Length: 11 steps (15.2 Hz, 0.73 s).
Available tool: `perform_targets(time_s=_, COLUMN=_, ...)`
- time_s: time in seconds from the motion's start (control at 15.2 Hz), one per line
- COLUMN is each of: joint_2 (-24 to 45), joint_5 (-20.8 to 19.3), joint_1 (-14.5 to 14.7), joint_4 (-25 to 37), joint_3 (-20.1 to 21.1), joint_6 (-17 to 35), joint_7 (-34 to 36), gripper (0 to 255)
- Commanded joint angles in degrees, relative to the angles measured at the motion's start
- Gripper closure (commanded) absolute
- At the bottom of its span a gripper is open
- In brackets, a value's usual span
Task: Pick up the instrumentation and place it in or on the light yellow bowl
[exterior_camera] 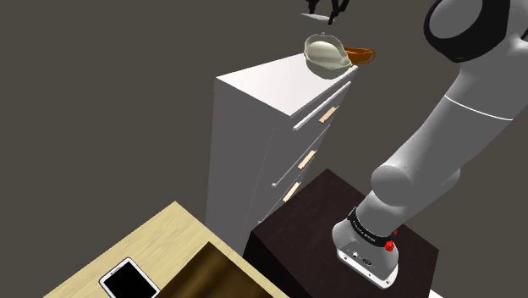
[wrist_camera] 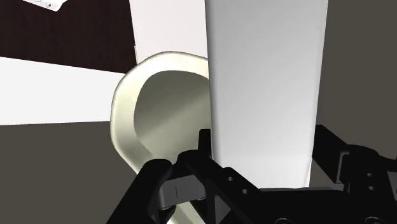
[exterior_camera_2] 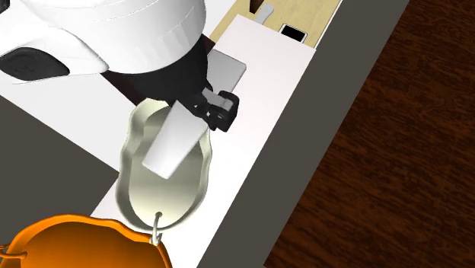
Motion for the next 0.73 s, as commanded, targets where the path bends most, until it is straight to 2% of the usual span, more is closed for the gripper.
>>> perform_targets(time_s=0.0, joint_2=1.3, joint_5=0.1, joint_1=-1.5, joint_4=1.9, joint_3=-1.3, joint_6=-0.6, joint_7=-2.8, gripper=255)
perform_targets(time_s=0.26, joint_2=4.6, joint_5=0.4, joint_1=-4.8, joint_4=6.4, joint_3=-3.8, joint_6=-1.9, joint_7=-8.5, gripper=255)
perform_targets(time_s=0.66, joint_2=1.0, joint_5=0.2, joint_1=-4.7, joint_4=-3.4, joint_3=-3.7, joint_6=4.5, joint_7=-8.4, gripper=255)
